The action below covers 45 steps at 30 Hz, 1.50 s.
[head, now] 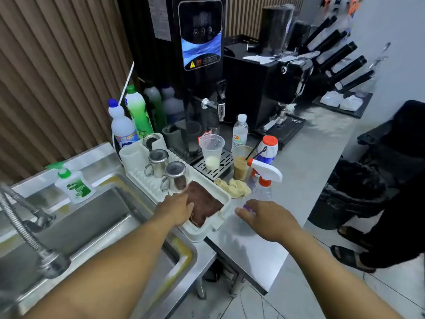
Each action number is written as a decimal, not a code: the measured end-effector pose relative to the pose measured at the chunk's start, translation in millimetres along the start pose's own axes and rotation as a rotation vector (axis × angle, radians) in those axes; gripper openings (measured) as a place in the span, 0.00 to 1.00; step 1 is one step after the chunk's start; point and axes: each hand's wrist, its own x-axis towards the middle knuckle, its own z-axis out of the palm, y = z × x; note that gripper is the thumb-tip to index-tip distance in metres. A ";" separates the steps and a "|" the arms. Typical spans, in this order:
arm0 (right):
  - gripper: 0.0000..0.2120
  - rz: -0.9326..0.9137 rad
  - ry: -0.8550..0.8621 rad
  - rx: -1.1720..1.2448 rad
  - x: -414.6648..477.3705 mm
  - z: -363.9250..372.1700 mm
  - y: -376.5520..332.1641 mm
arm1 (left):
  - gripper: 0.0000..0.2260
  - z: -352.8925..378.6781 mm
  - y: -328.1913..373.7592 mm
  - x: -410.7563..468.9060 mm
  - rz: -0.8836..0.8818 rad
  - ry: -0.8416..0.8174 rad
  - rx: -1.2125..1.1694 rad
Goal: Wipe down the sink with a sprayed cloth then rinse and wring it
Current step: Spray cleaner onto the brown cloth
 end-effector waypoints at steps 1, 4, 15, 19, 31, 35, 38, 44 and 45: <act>0.29 0.022 -0.033 0.020 5.2 -2.6 8.1 | 0.21 1.6 0.3 4.3 -0.049 0.017 -0.021; 0.31 0.095 -0.109 -0.035 15.8 -20.7 29.0 | 0.23 4.0 -0.1 17.5 -0.182 0.040 -0.067; 0.36 0.005 0.108 0.168 42.1 -46.4 51.5 | 0.23 15.6 15.8 53.2 -0.313 -0.014 -0.036; 0.38 -0.016 0.067 0.267 50.6 -43.1 53.7 | 0.22 16.7 17.1 61.2 -0.317 0.006 -0.037; 0.22 -0.200 -0.085 0.940 67.4 -28.3 48.3 | 0.09 18.1 23.9 63.0 -0.140 0.095 -0.273; 0.20 -0.214 -0.042 0.995 71.3 -26.0 48.9 | 0.14 8.3 20.6 59.3 -0.099 0.015 -0.463; 0.20 -0.192 -0.006 0.947 73.8 -23.2 49.4 | 0.16 1.0 13.0 59.4 -0.133 -0.123 -0.578; 0.24 -0.226 0.021 0.932 70.7 -16.7 35.2 | 0.12 -21.1 10.6 51.8 -0.120 -0.132 -1.043; 0.22 -0.259 0.016 0.920 69.0 -19.0 29.5 | 0.10 -28.1 10.4 51.4 -0.113 -0.107 -1.091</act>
